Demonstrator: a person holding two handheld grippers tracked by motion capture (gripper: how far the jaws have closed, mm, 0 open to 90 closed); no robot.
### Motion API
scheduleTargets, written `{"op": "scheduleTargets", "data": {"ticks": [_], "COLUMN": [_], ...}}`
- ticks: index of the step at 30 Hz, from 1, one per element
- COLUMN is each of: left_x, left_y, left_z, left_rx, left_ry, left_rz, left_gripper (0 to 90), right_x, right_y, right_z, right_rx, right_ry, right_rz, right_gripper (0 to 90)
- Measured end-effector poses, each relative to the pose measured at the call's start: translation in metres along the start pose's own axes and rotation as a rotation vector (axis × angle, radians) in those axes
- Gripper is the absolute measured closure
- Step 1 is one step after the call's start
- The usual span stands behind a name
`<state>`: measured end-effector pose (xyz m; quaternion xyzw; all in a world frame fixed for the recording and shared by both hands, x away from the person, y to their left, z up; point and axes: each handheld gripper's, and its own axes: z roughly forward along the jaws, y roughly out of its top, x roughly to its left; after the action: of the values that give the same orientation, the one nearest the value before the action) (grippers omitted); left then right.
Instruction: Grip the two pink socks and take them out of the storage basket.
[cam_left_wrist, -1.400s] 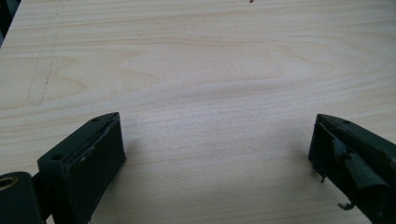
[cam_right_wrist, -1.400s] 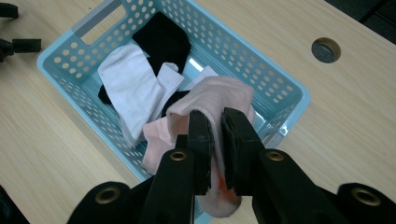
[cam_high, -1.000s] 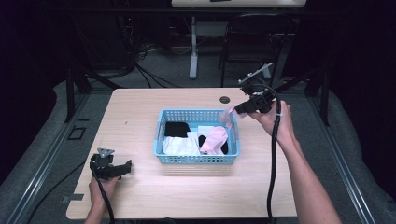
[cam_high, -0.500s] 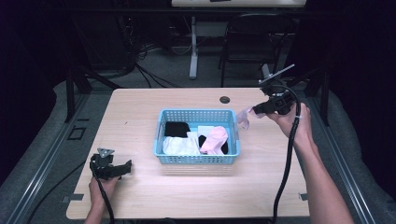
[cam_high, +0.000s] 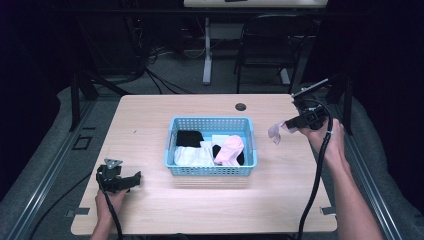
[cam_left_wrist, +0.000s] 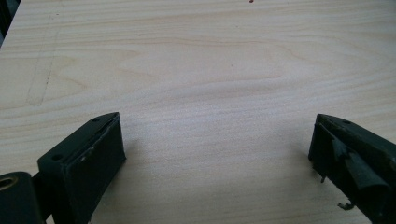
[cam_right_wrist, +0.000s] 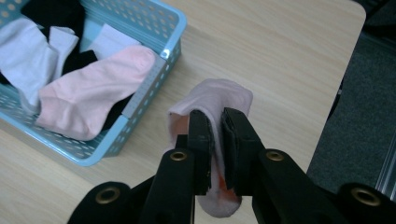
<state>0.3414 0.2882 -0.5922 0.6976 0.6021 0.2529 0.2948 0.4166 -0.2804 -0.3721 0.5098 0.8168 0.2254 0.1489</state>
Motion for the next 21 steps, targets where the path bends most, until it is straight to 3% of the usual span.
{"op": "scheduleTargets", "data": {"ticks": [12, 21], "left_x": [0.0, 0.0], "left_y": [0.0, 0.0], "left_z": [0.0, 0.0], "left_rx": [0.0, 0.0], "left_ry": [0.0, 0.0], "left_rz": [-0.001, 0.0], "left_gripper": [3.5, 3.5], "right_x": [-0.021, -0.022], "right_y": [-0.027, -0.045], "right_z": [0.045, 0.079], "right_rx": [0.118, 0.197], "right_ry": [-0.011, -0.013], "right_rz": [0.08, 0.091], "right_gripper": [81.5, 80.3]}}
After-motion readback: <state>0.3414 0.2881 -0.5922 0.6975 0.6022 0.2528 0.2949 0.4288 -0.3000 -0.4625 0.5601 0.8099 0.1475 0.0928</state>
